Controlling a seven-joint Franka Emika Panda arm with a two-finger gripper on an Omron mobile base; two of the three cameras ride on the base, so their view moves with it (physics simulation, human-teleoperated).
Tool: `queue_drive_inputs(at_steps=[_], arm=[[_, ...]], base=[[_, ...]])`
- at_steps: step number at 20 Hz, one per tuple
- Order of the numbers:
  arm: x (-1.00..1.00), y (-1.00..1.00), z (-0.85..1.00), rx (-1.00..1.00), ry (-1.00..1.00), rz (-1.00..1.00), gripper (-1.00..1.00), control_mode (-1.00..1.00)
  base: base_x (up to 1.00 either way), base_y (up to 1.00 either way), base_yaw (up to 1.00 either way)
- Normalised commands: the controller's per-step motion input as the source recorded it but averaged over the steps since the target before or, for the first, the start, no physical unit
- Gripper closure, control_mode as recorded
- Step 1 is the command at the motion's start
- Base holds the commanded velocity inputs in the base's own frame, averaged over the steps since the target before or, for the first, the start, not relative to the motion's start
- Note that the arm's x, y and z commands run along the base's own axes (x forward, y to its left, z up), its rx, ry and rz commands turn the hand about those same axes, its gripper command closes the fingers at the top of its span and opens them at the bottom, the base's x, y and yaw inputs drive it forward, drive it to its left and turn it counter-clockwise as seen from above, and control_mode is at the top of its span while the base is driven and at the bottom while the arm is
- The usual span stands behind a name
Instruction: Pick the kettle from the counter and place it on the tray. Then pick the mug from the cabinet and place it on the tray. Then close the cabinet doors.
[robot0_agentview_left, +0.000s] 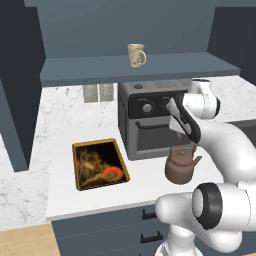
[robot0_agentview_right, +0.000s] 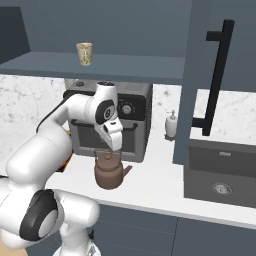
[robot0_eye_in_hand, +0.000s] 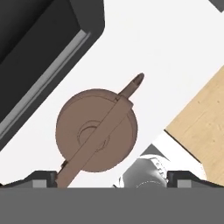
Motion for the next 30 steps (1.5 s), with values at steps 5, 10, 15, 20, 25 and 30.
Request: queue_drive_inputs(at_steps=[5, 10, 15, 20, 25, 30], arm=[[0.05, 0.00, -0.32, 0.00, 0.00, -0.07, -1.00, -1.00], [0.09, 0.00, -0.37, 0.00, 0.00, -0.07, -1.00, -1.00], [0.01, 0.00, -0.56, 0.00, -0.02, -0.06, -1.00, -1.00], [0.00, 0.00, -0.52, 0.01, -0.15, -0.03, -1.00, -1.00], [-0.01, -0.01, -0.49, 0.01, -0.12, -0.04, -1.00, -1.00], [0.00, -0.08, -0.39, 0.02, -0.09, -0.05, -1.00, -1.00]], base=[[0.00, 0.00, 0.00], [0.00, 0.00, 0.00], [0.00, 0.00, 0.00], [0.00, 0.00, 0.00], [0.00, 0.00, 0.00], [0.00, 0.00, 0.00]])
